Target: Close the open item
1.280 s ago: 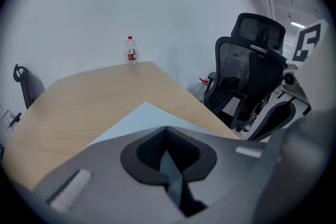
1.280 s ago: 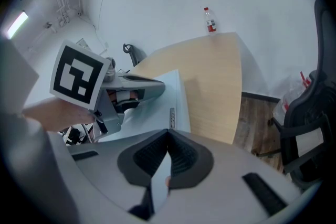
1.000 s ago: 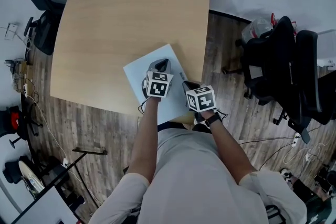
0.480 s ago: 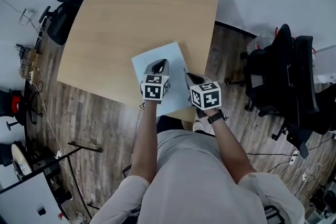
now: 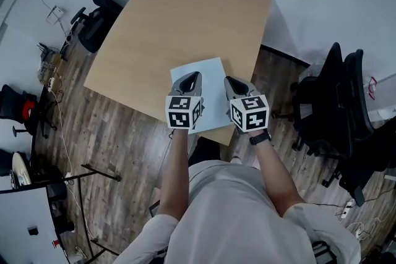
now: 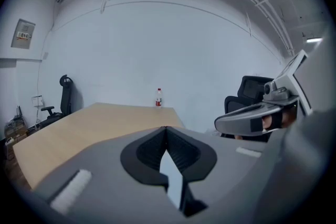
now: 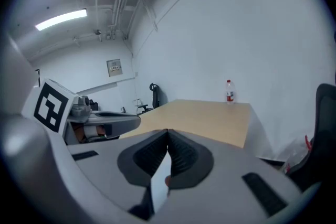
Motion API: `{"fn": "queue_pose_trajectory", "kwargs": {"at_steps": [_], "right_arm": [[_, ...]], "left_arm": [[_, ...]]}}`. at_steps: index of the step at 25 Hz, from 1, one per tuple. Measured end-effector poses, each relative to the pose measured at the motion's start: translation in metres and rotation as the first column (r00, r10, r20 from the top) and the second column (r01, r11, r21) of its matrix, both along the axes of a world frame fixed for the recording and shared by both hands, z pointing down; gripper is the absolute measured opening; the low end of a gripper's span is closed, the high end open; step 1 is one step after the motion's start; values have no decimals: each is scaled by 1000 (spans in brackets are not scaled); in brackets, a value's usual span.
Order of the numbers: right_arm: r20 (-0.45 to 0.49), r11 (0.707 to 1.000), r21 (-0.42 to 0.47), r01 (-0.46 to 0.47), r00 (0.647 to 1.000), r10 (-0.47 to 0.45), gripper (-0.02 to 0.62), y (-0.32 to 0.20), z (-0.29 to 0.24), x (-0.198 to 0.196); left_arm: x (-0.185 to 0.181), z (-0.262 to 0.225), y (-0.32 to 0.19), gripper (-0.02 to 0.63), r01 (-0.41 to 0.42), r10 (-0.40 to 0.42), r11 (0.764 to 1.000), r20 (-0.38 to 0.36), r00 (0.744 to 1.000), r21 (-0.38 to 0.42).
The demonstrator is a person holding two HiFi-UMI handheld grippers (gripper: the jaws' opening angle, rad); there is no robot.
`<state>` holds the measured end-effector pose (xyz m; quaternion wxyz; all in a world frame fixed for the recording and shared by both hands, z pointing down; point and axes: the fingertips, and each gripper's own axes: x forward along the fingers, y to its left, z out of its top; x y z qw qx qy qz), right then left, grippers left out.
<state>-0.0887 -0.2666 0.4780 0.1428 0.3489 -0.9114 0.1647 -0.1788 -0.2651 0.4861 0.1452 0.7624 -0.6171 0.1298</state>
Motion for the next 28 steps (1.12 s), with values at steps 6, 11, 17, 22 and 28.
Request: {"fn": "queue_pose_trajectory", "kwargs": {"at_steps": [6, 11, 17, 22, 28], "right_arm": [[42, 994, 112, 4, 999, -9, 12, 10, -40, 9], [60, 977, 211, 14, 998, -27, 12, 29, -73, 17], [107, 952, 307, -7, 994, -27, 12, 60, -105, 27], [88, 950, 312, 15, 995, -45, 12, 77, -101, 34], [102, 943, 332, 6, 994, -42, 12, 83, -112, 46]], "left_arm": [[4, -55, 36, 9, 61, -63, 989, 11, 998, 132], [7, -84, 69, 9, 106, -114, 971, 23, 993, 215], [15, -111, 107, 9, 135, -147, 947, 21, 989, 290], [23, -123, 126, 9, 147, -174, 932, 51, 984, 332], [37, -123, 133, 9, 131, -155, 936, 49, 987, 326]]}}
